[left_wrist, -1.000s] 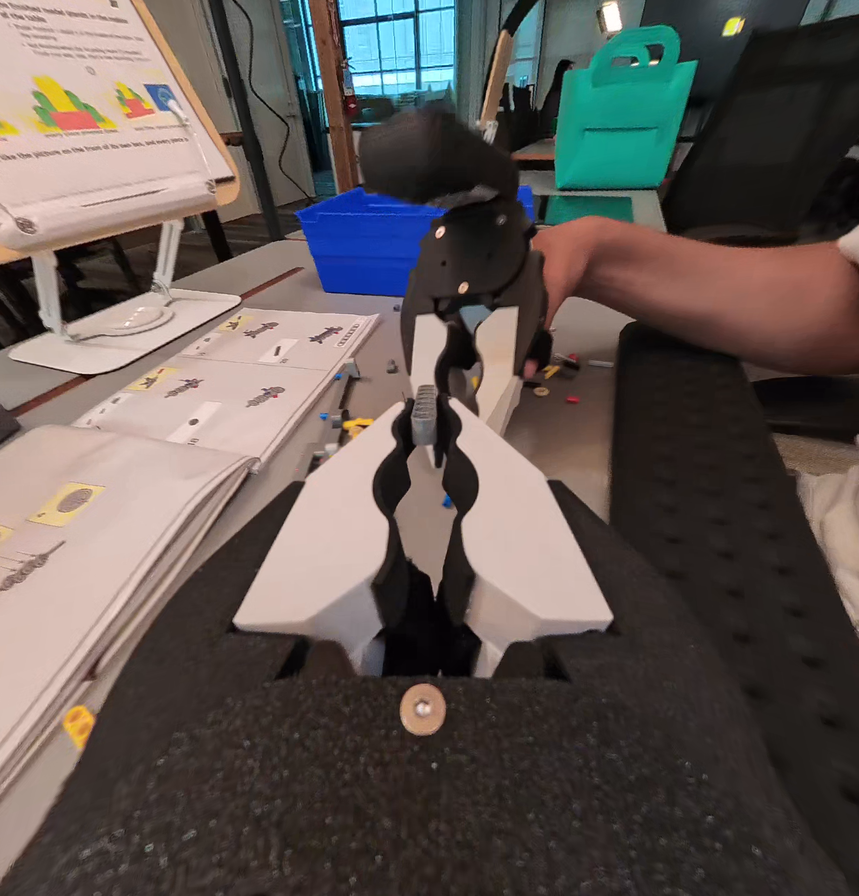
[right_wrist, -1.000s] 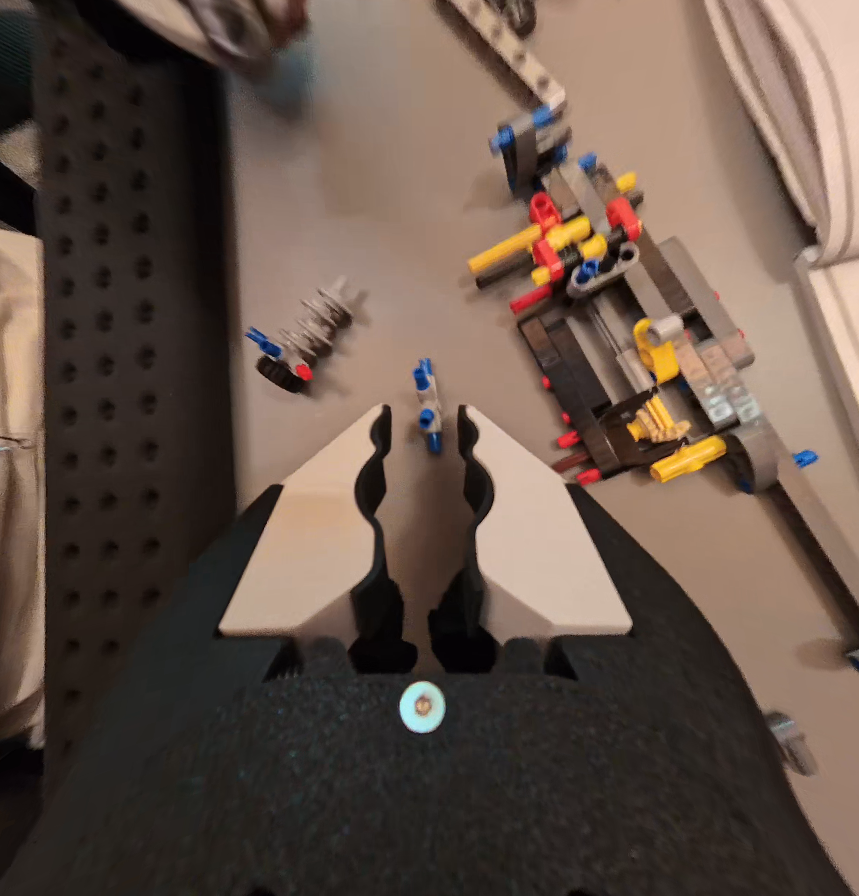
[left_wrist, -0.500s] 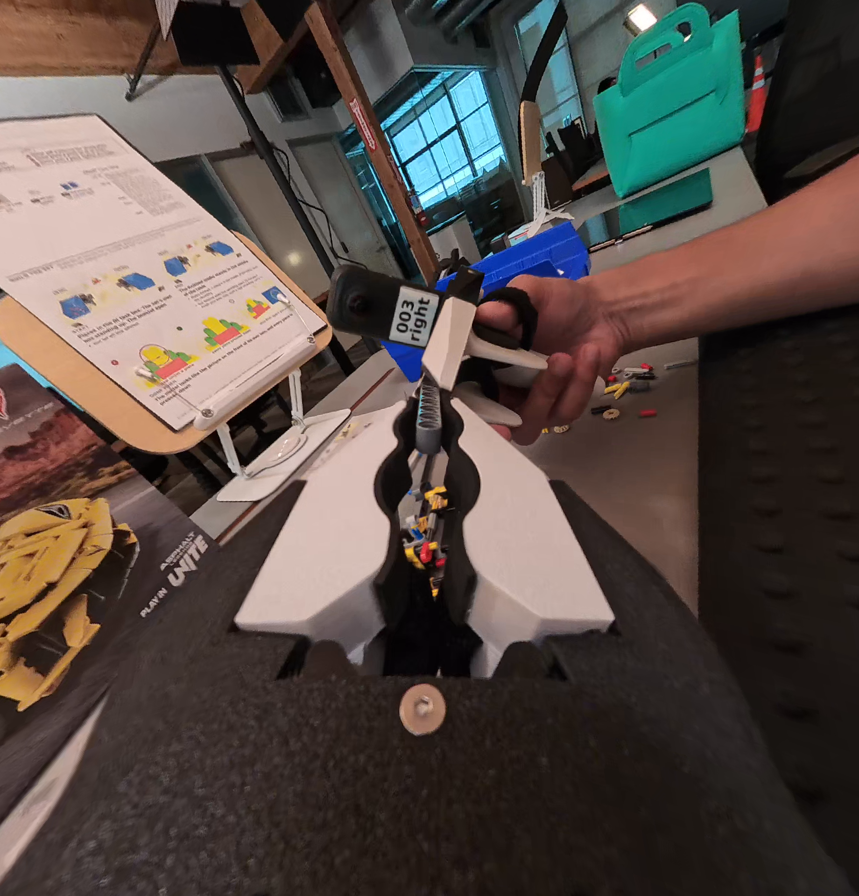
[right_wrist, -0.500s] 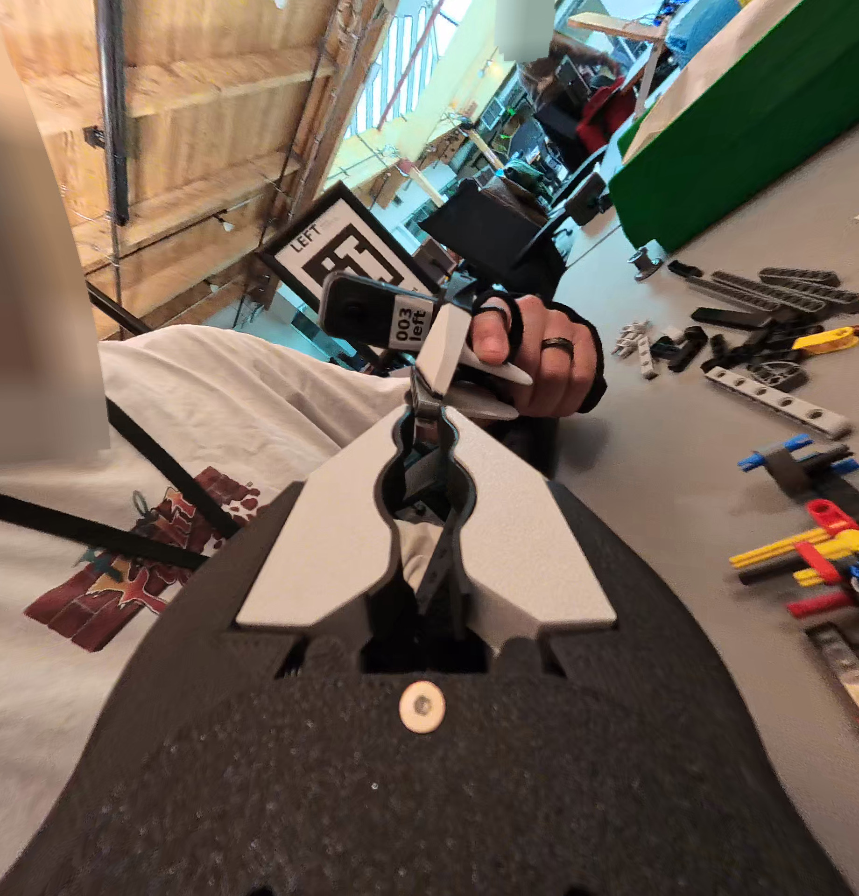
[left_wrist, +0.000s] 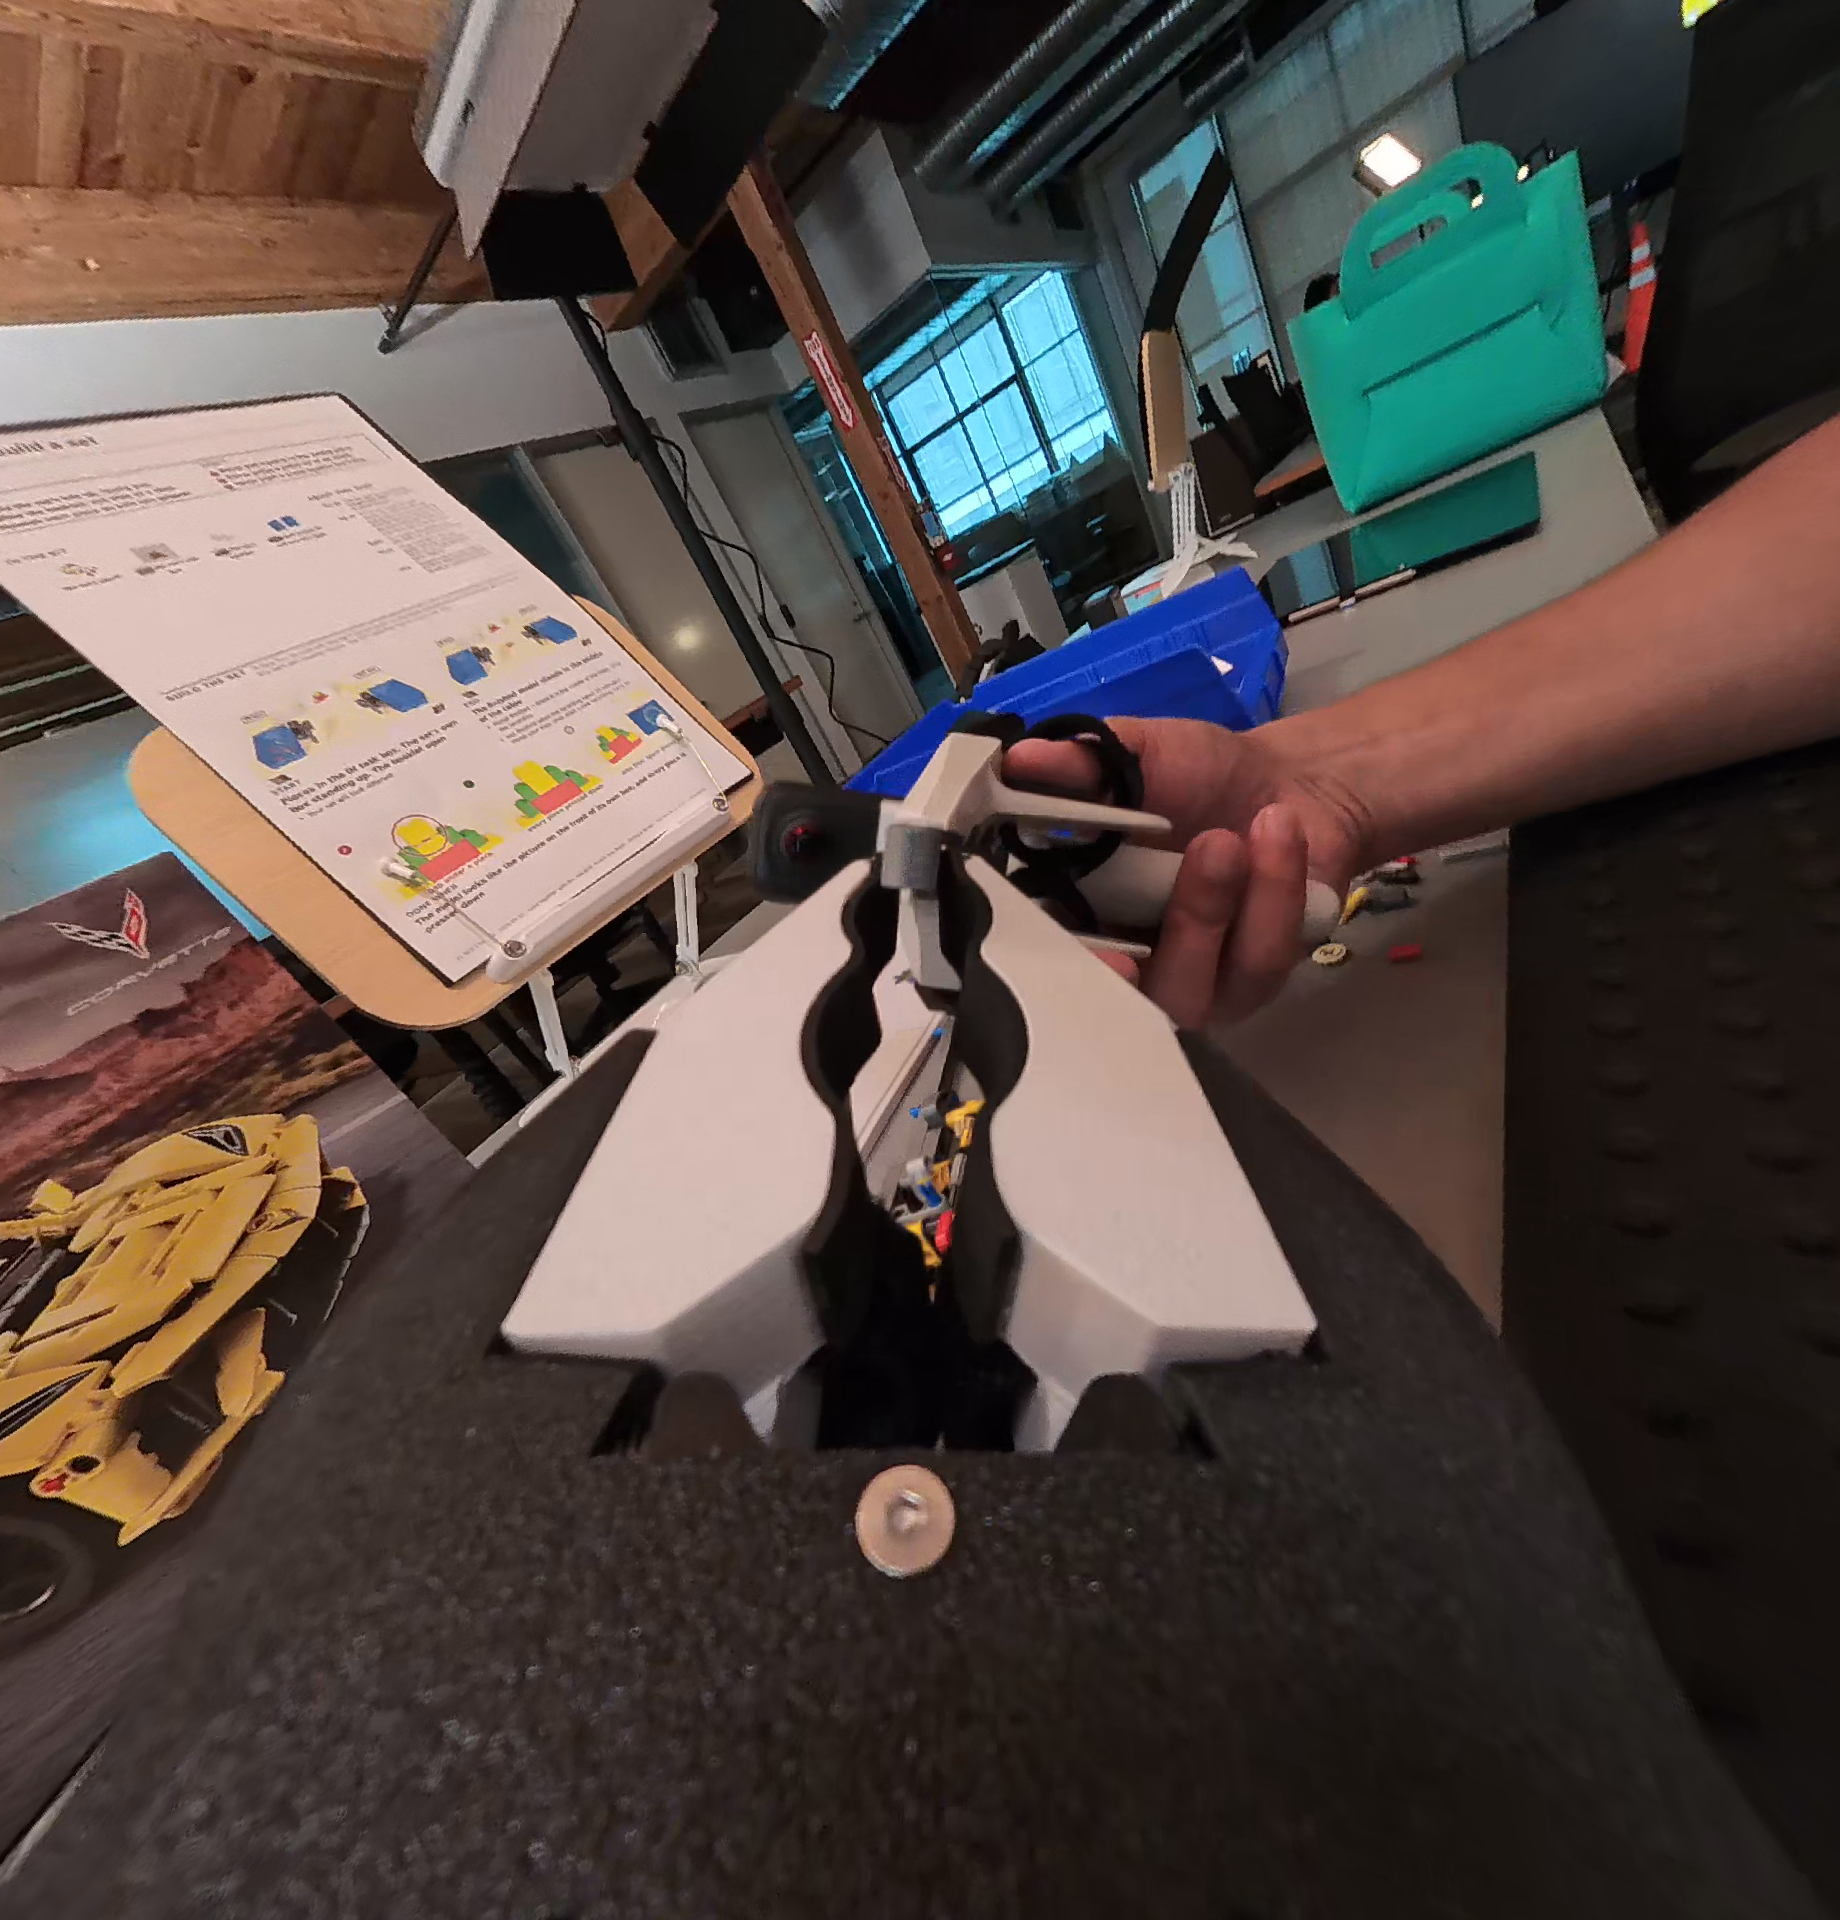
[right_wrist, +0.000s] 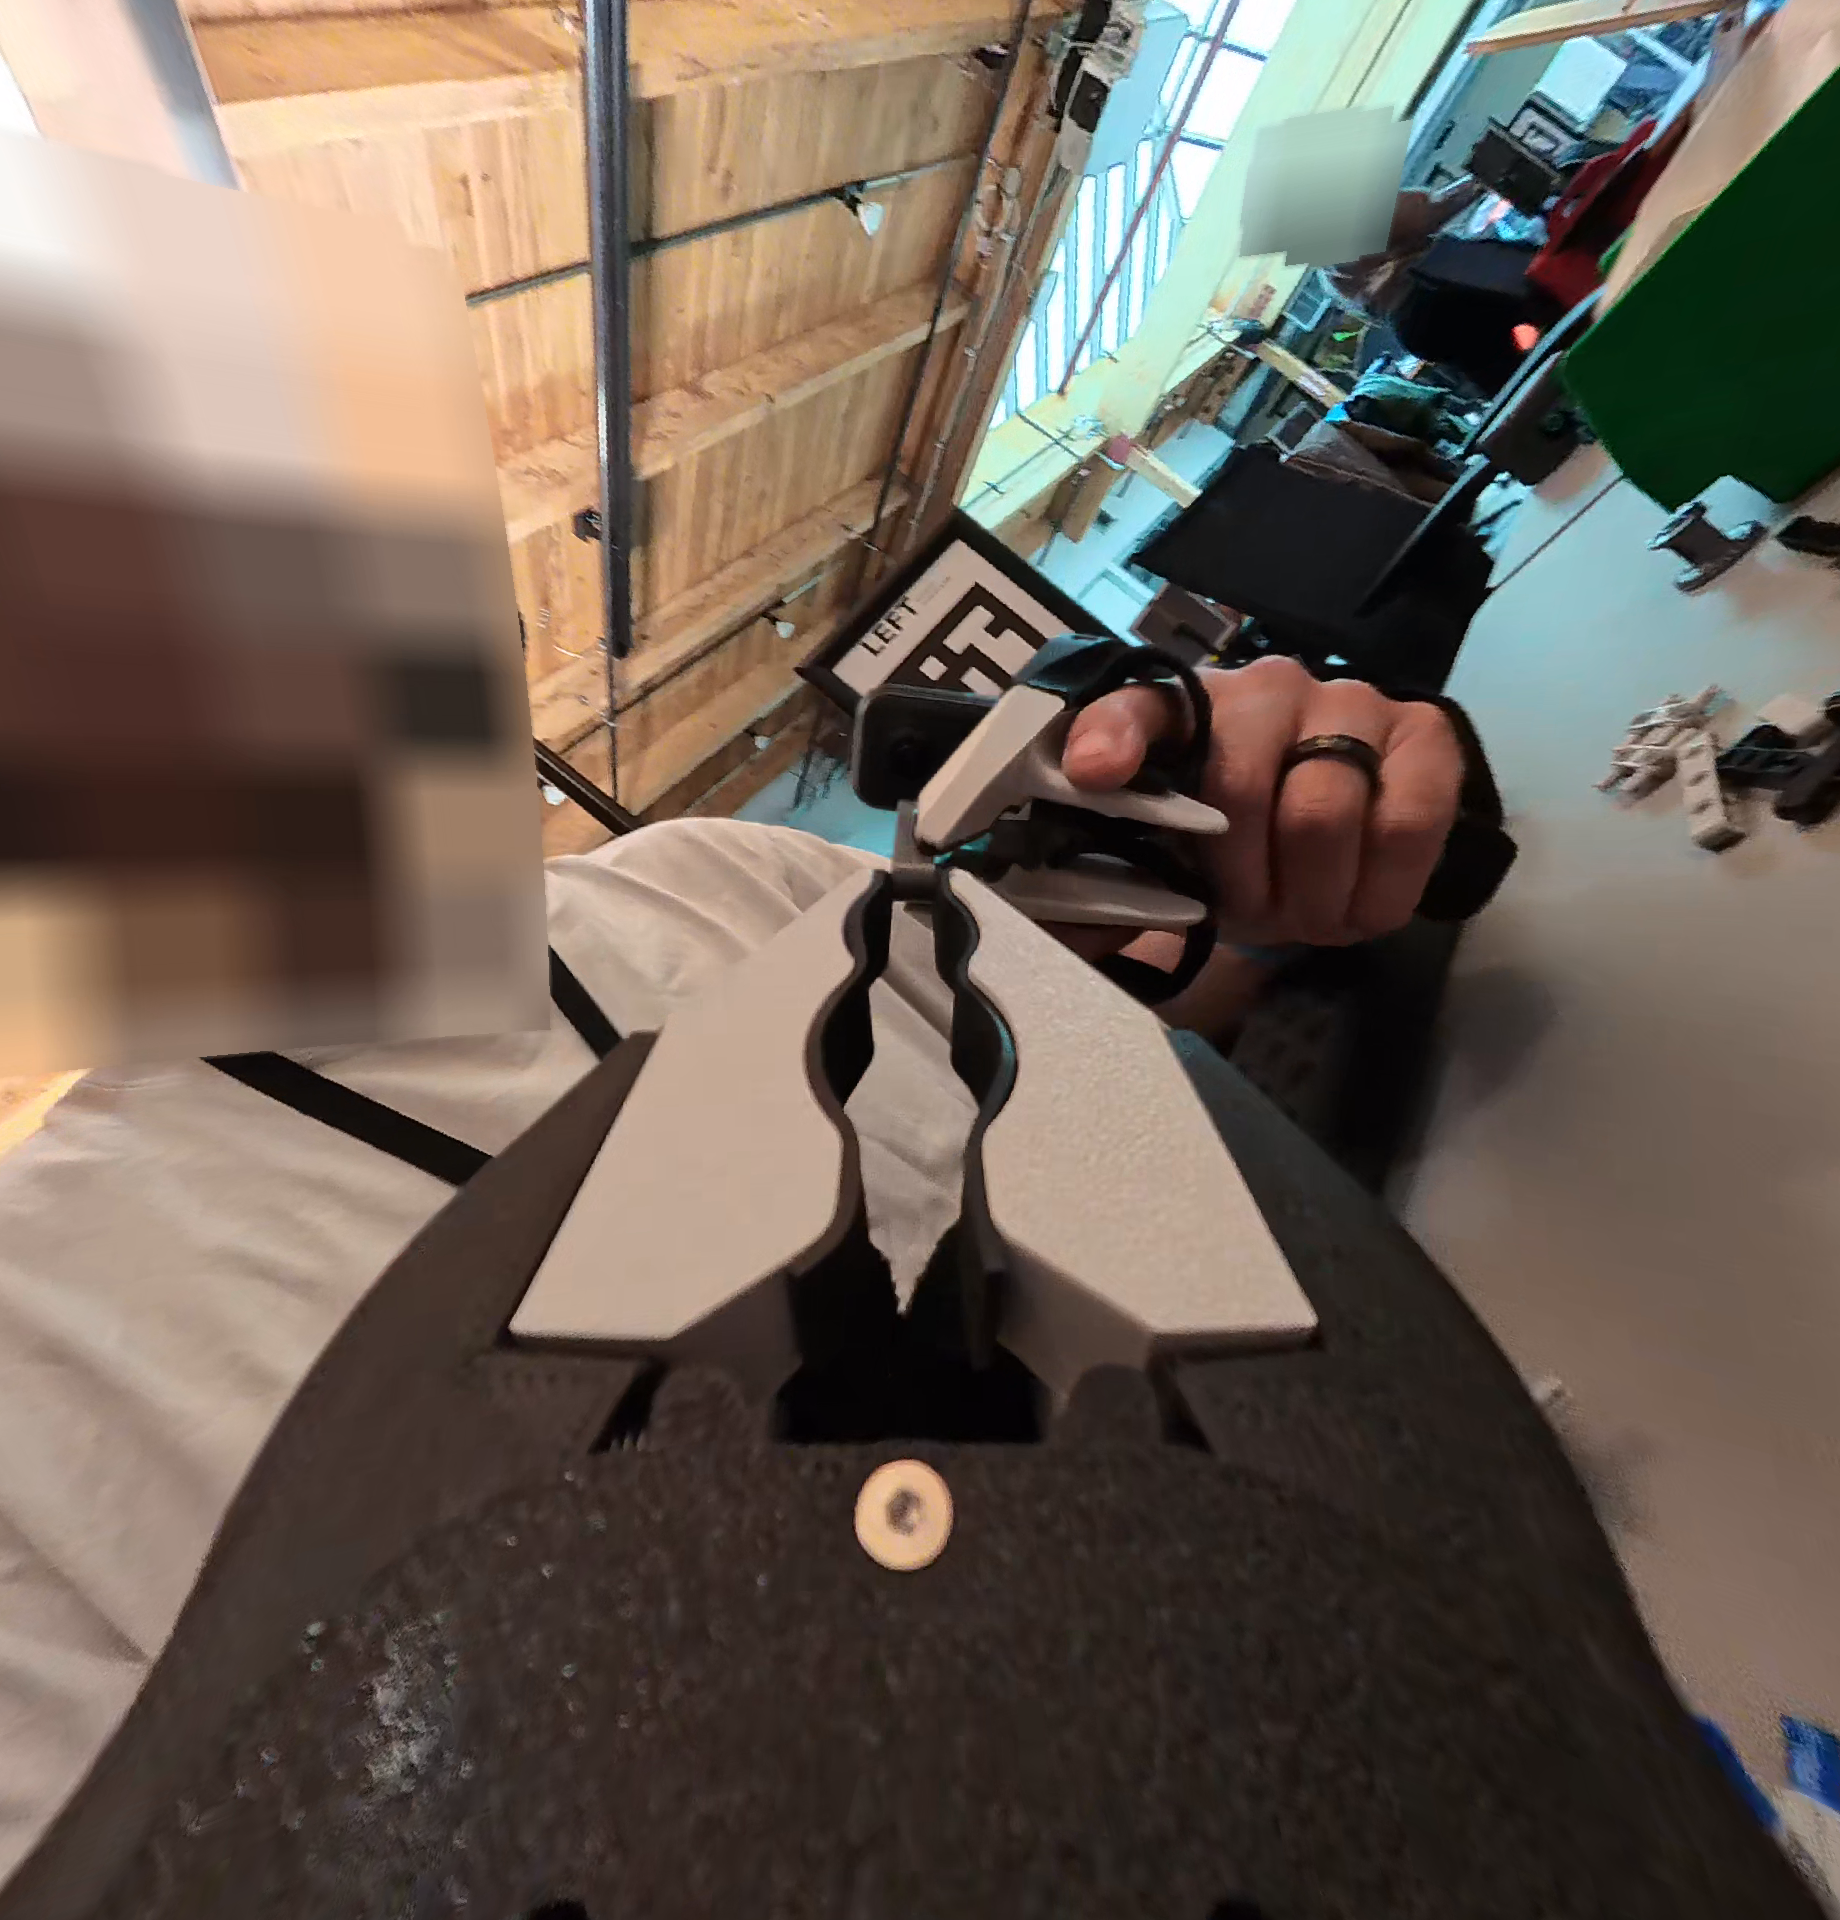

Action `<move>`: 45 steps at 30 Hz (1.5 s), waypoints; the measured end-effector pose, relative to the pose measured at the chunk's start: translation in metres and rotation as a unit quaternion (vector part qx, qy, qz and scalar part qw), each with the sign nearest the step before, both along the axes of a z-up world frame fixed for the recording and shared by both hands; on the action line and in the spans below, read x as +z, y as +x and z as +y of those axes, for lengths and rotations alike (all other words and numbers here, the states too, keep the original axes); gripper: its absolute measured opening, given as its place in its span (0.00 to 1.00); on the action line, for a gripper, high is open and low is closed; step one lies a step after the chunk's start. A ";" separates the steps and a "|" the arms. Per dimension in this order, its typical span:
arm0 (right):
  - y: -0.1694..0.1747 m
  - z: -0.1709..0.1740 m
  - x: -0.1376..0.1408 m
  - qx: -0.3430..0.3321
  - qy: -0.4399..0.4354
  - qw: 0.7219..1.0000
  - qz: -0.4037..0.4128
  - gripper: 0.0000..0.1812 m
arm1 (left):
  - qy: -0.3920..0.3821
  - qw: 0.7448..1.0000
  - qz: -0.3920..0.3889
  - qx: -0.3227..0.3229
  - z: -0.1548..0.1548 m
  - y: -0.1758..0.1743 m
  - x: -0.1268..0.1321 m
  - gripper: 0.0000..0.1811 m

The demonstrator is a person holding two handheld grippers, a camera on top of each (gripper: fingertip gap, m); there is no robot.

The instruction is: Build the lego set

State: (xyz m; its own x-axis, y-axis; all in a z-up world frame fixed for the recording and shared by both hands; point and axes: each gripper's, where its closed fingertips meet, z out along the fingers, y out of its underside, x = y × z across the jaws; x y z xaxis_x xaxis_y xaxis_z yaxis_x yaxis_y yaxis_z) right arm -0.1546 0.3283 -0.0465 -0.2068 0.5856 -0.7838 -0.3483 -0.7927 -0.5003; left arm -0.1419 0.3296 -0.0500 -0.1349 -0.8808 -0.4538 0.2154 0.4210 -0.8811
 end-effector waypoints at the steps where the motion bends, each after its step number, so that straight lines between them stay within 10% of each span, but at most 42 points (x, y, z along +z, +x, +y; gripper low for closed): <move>1: -0.001 -0.001 0.002 0.007 -0.003 1.000 0.011 0.03 | -0.002 1.000 -0.004 -0.001 0.000 -0.001 0.002 0.03; 27: -0.003 0.000 0.000 0.044 -0.036 0.996 0.070 0.03 | -0.044 0.999 0.000 -0.030 -0.003 -0.003 0.005 0.04; 33: 0.004 0.013 -0.011 -0.051 0.028 0.997 -0.046 0.10 | -0.080 0.996 0.042 -0.025 0.008 0.000 -0.002 0.03; 40: 0.061 0.008 -0.052 -0.243 0.261 0.840 -0.410 0.28 | -0.150 0.982 0.114 0.021 0.040 0.000 -0.027 0.03; 45: 0.086 -0.014 -0.125 -0.166 0.182 0.782 -0.573 0.24 | -0.053 0.977 0.205 0.036 0.027 0.008 -0.070 0.03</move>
